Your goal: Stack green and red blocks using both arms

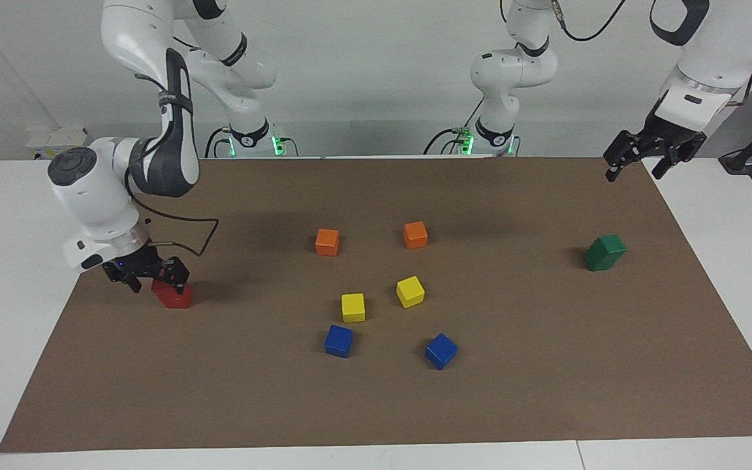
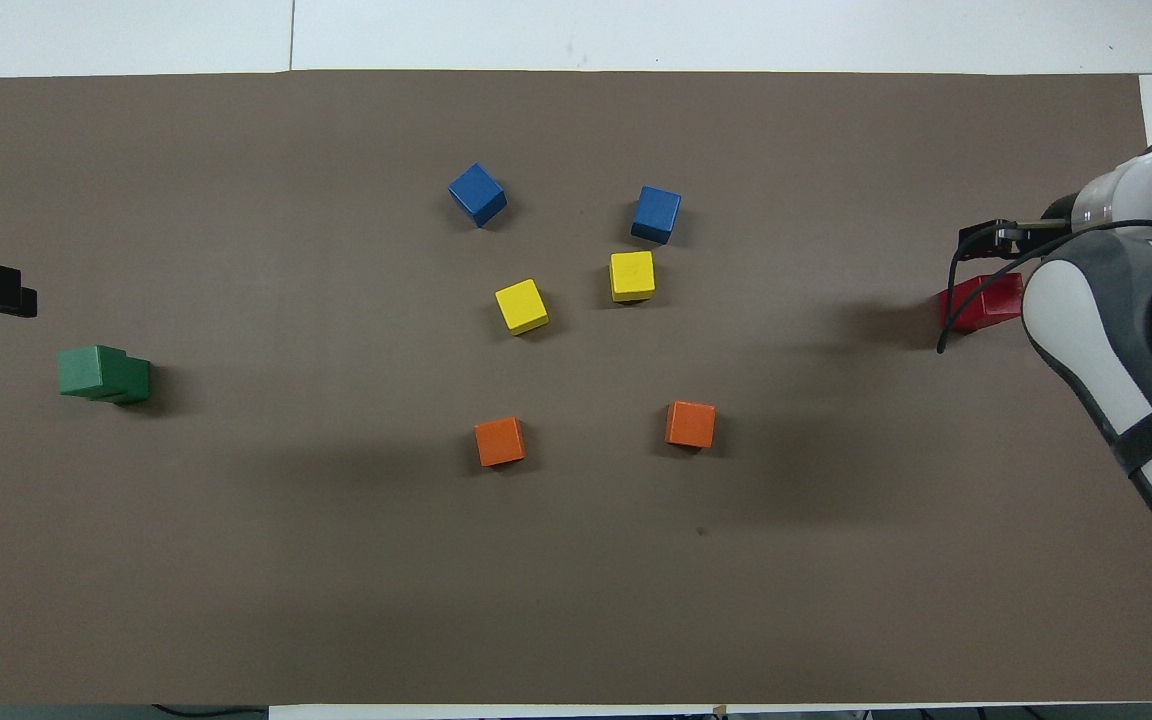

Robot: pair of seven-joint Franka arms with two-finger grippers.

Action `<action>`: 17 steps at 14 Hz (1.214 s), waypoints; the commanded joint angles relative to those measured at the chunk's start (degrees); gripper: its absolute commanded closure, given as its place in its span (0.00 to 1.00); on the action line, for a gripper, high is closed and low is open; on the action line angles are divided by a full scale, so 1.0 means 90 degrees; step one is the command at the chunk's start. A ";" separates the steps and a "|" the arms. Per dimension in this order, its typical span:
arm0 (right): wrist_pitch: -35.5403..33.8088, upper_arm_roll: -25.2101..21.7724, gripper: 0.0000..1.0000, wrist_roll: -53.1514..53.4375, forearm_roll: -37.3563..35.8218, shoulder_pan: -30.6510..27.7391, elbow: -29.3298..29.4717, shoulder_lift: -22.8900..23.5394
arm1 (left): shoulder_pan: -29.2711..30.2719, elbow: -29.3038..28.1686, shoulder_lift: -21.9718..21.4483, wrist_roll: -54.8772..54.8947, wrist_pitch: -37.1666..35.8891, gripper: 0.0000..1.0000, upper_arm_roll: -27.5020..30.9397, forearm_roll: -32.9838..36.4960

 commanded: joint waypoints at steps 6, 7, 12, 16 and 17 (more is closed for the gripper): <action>-0.2305 0.0052 0.00 0.0286 0.0108 0.0589 0.0957 -0.1317 | -0.0092 0.0074 0.0009 -0.0100 0.0017 0.00 0.0058 0.0096; -0.2920 0.0052 0.00 0.0315 0.0127 0.0521 0.1386 -0.1230 | -0.0092 0.0074 0.0009 -0.0100 0.0017 0.00 0.0067 0.0086; -0.4371 0.0042 0.00 0.0608 -0.0010 0.0510 0.2172 -0.1218 | -0.0092 0.0074 0.0019 -0.0090 0.0026 0.00 0.0067 0.0096; -0.4411 0.0033 0.00 0.0580 0.0097 0.0501 0.2122 -0.1444 | -0.0092 0.0074 0.0019 -0.0090 0.0026 0.00 0.0067 0.0096; -0.4430 0.0042 0.00 0.0560 0.0156 0.0385 0.2132 -0.1444 | -0.0101 0.0074 0.0019 -0.0090 0.0026 0.00 0.0067 0.0096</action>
